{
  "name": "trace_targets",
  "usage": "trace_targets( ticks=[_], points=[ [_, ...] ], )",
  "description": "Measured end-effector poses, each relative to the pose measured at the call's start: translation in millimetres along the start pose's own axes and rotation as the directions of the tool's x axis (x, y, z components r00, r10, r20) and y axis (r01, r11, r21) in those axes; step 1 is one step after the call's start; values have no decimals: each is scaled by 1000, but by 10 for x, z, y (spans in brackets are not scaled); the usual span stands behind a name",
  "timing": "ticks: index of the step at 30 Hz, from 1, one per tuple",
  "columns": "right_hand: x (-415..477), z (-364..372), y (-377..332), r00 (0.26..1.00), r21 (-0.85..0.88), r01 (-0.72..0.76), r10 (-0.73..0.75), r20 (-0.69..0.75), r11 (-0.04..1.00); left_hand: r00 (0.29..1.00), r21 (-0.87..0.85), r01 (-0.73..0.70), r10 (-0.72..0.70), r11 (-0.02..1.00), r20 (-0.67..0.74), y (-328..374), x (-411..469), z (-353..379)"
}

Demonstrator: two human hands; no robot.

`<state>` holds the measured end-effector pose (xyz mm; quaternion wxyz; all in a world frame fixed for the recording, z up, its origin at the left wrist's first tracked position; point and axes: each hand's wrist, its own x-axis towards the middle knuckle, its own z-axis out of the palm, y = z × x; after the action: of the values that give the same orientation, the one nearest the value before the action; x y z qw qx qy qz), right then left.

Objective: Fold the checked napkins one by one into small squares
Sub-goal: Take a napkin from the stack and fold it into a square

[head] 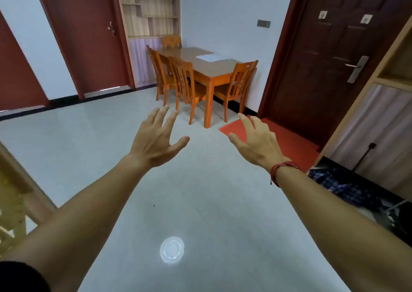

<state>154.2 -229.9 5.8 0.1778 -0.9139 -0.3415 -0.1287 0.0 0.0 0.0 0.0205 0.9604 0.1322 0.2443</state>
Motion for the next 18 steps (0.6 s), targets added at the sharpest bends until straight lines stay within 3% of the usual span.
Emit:
trace_targets(
  ticks=[18],
  points=[
    [2775, 1295, 887, 997, -38, -63, 65, 52, 997, 997, -27, 25, -22, 999, 74, -866, 2585, 1589]
  ],
)
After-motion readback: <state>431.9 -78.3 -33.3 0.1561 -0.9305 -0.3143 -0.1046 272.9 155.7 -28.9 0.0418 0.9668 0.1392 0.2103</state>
